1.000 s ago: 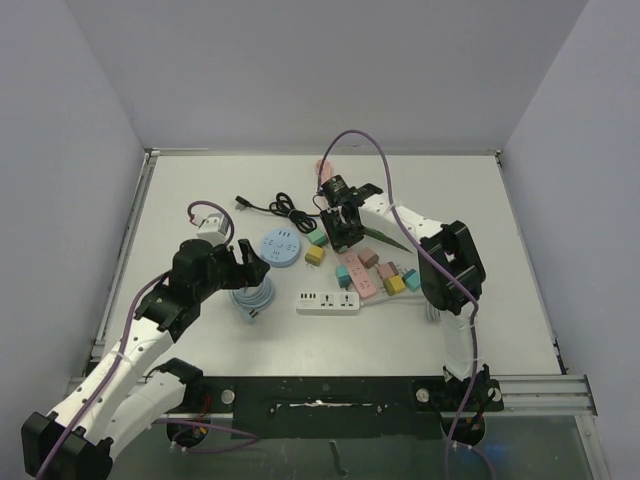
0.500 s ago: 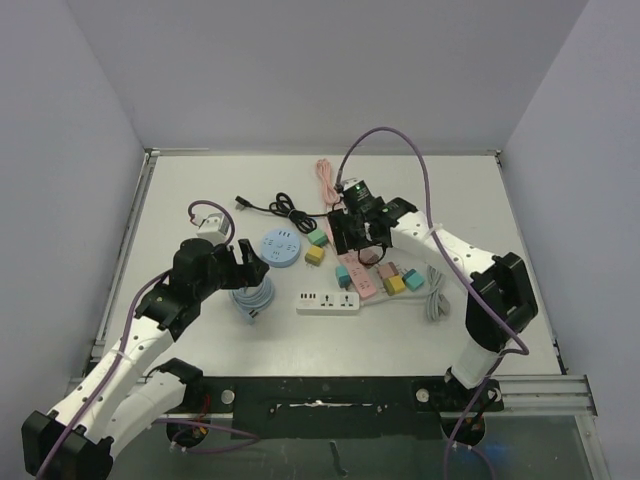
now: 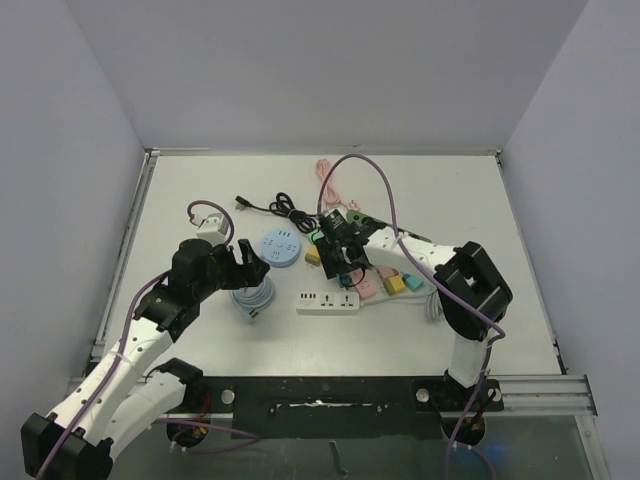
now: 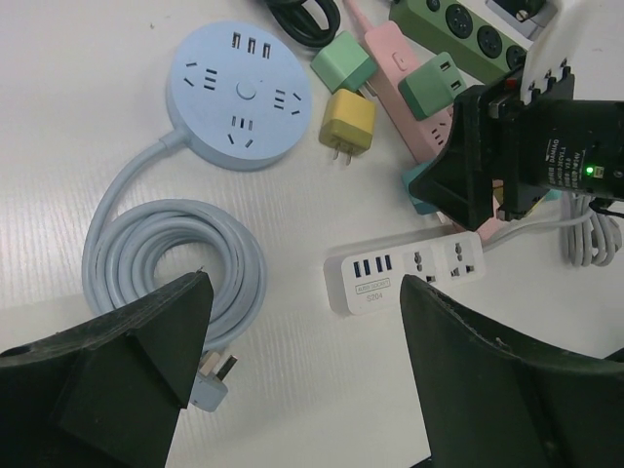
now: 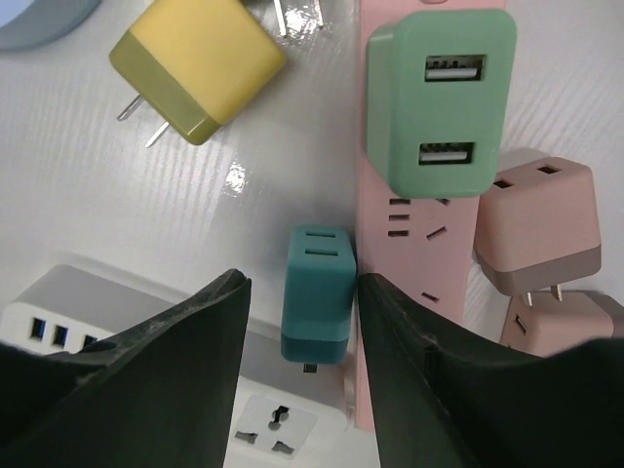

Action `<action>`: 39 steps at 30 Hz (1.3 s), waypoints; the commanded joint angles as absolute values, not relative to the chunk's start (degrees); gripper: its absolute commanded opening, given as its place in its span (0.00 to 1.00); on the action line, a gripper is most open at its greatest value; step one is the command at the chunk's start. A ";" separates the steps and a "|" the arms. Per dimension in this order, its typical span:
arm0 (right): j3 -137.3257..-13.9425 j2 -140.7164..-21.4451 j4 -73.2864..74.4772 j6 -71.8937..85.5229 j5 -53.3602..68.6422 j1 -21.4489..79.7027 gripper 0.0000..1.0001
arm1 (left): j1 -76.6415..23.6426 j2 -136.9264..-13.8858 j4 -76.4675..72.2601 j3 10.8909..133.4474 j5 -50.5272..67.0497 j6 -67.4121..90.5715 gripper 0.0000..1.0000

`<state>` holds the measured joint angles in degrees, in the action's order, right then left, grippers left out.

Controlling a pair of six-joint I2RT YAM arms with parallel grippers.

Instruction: Insert the plug

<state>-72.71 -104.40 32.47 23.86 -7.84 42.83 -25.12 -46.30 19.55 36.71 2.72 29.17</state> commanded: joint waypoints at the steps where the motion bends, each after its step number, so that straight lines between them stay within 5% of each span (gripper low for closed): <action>1: -74.48 -105.03 29.82 24.71 -13.84 43.78 0.48 | -24.90 -45.09 17.53 38.30 3.54 29.36 0.77; 17: -72.09 -102.16 22.33 22.63 -15.25 45.63 0.22 | -24.96 -44.79 15.21 37.88 4.28 31.42 0.77; 28: -59.86 -80.46 -9.90 30.86 0.55 44.51 0.21 | -24.96 -40.46 3.41 35.56 10.83 37.75 0.77; 39: -59.93 -75.27 -27.78 46.03 17.46 42.37 0.23 | -24.96 -32.48 -19.60 30.33 11.57 54.07 0.77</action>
<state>-59.64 -77.21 -15.53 37.87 9.17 43.07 -25.15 -34.15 -5.48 31.57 11.35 46.61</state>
